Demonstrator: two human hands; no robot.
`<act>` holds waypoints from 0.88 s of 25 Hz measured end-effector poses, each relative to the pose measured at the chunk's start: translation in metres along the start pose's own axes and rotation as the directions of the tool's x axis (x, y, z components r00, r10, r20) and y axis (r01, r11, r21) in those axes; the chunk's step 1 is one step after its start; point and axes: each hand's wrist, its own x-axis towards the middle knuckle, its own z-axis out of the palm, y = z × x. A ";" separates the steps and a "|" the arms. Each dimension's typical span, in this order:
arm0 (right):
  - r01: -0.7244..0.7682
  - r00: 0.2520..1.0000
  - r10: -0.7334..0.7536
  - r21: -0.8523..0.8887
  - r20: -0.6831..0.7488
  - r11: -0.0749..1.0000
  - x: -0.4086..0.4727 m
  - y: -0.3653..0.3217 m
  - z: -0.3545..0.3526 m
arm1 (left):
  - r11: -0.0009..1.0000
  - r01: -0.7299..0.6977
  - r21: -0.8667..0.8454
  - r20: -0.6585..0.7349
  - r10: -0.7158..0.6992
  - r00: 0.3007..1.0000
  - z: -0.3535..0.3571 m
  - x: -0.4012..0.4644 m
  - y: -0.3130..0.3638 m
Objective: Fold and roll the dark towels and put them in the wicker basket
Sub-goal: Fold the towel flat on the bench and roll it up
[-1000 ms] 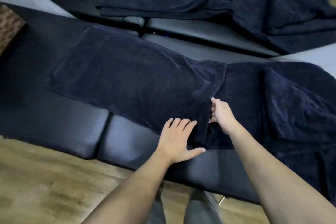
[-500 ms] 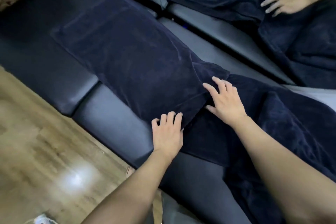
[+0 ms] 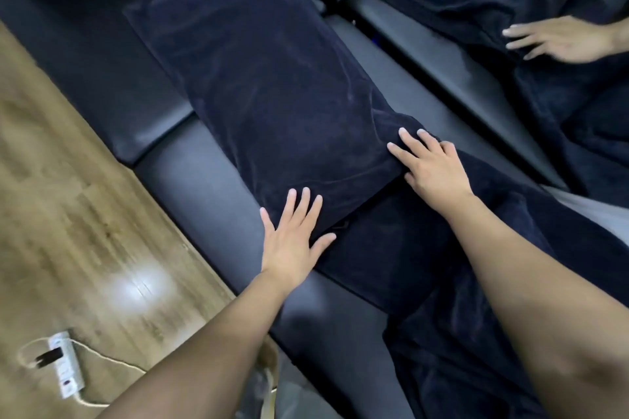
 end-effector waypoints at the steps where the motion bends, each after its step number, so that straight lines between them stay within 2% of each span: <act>1: -0.009 1.000 0.009 -0.008 0.010 1.000 0.002 0.004 -0.001 | 0.997 -0.005 -0.075 -0.015 0.004 1.000 0.001 0.000 0.002; 3: -0.036 0.999 0.036 0.001 0.017 0.999 0.004 0.008 -0.001 | 0.950 -0.001 -0.313 -0.095 -0.031 0.995 0.003 -0.002 0.005; 4: -0.040 0.999 0.040 0.018 0.013 0.999 0.005 0.010 0.000 | 0.898 0.024 -0.439 -0.167 -0.108 0.980 0.002 -0.004 0.008; 5: -0.040 0.999 0.039 0.043 0.016 0.998 0.006 0.011 0.000 | 0.832 0.074 -0.550 -0.235 -0.239 0.942 0.001 -0.005 0.010; 7: -0.032 0.999 0.029 0.085 0.032 0.996 0.007 0.013 0.001 | 0.643 0.206 -0.737 -0.267 -0.558 0.786 -0.005 -0.007 0.017; 8: -0.024 0.999 0.021 0.092 0.032 0.995 0.008 0.014 0.001 | 0.513 0.246 -0.822 -0.212 -0.677 0.704 -0.008 -0.006 0.019; 9: -0.017 0.999 0.014 0.092 0.031 0.996 0.008 0.015 0.001 | 0.373 0.279 -0.885 -0.110 -0.750 0.652 -0.012 -0.004 0.022; 10: -0.014 1.000 0.012 0.092 0.027 0.996 0.008 0.014 0.001 | 0.246 0.319 -0.915 0.012 -0.776 0.631 -0.016 -0.001 0.025; 12: -0.009 1.000 0.009 0.112 0.001 0.994 0.008 0.012 0.002 | 0.074 0.384 -0.920 0.211 -0.732 0.648 -0.017 0.005 0.029; 13: -0.007 1.000 0.009 0.130 -0.015 0.992 0.007 0.010 0.003 | 0.039 0.395 -0.918 0.255 -0.705 0.662 -0.016 0.005 0.030; 14: -0.002 0.999 0.007 0.145 -0.033 0.989 0.006 0.008 0.004 | 0.053 0.380 -0.924 0.239 -0.694 0.679 -0.013 0.004 0.029; 16: 0.030 0.995 -0.015 0.150 -0.102 0.988 0.002 0.005 0.007 | 0.152 0.291 -0.945 0.106 -0.698 0.708 -0.005 -0.003 0.023; 18: 0.098 0.978 -0.072 0.129 -0.195 0.987 -0.001 0.004 0.012 | 0.174 0.214 -0.961 0.035 -0.692 0.721 0.000 -0.011 0.015; 22: 0.213 0.939 -0.176 0.102 -0.294 0.972 -0.009 -0.002 0.015 | 0.103 0.174 -0.979 0.035 -0.761 0.648 0.000 -0.029 0.000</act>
